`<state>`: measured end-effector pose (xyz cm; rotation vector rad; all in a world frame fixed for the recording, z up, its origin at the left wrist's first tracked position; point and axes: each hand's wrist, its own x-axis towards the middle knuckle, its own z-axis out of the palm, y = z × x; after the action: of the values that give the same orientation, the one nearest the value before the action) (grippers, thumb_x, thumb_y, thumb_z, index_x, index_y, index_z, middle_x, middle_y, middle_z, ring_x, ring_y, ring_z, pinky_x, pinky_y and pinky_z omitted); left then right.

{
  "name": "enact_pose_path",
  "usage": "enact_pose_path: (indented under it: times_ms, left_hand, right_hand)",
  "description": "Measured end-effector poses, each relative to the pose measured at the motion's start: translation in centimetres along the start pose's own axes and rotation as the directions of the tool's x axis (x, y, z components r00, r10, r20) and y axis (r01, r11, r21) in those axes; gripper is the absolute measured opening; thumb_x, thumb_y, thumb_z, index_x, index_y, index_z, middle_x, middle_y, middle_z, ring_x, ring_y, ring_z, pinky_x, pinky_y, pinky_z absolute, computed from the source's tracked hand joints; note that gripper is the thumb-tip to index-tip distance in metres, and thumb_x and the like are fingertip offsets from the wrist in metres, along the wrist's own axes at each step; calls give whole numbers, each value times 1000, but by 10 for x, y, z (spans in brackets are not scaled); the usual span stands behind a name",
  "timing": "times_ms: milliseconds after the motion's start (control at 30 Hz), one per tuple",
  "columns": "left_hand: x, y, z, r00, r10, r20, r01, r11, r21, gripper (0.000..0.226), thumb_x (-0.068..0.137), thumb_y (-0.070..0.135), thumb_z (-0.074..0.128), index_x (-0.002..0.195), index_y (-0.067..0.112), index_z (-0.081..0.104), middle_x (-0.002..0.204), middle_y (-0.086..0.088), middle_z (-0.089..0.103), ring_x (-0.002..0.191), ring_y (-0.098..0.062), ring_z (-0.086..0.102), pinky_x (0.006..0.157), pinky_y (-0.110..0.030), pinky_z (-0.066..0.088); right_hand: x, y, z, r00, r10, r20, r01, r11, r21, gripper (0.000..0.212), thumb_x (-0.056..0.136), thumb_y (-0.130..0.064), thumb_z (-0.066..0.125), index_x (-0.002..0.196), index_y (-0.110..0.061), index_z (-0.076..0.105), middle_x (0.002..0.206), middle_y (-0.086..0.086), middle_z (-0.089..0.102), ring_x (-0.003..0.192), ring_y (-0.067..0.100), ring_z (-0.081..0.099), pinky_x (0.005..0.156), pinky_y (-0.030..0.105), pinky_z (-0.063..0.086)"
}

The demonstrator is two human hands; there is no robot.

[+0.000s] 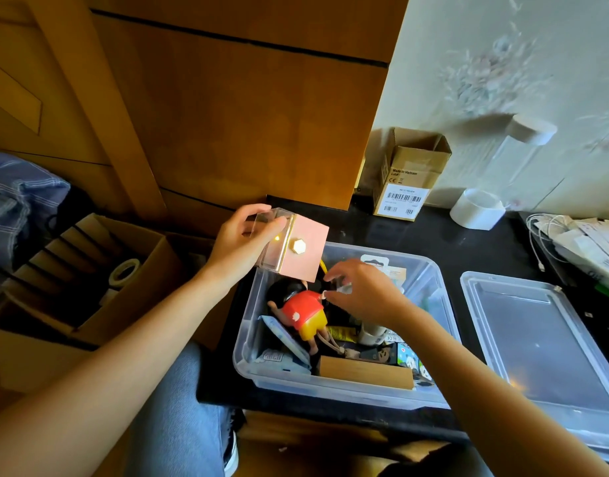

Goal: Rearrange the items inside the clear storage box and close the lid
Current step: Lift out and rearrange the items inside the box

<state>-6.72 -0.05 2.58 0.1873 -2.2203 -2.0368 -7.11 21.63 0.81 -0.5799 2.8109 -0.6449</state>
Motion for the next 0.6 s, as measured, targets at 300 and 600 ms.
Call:
enact_pose_path:
  times_ms: [300, 600]
  left_hand:
    - [-3, 2, 2, 1000, 18, -17, -18, 999, -31, 31, 86, 40, 62, 114, 29, 57, 109, -4, 66, 99, -16, 64, 60, -17, 53]
    - [5, 11, 4, 996, -13, -87, -3, 983, -181, 25, 95, 37, 51, 114, 23, 56, 101, -2, 70, 83, -8, 69, 61, -19, 54]
  right_hand:
    - [16, -21, 40, 980, 89, 177, -67, 990, -126, 76, 64, -83, 50, 108, -21, 52, 96, -6, 63, 86, 16, 61, 76, 34, 56]
    - [-16, 24, -25, 985, 173, -4, -166, 954, 248, 49, 68, -53, 67, 107, -32, 47, 95, -10, 57, 83, 7, 57, 64, 20, 47]
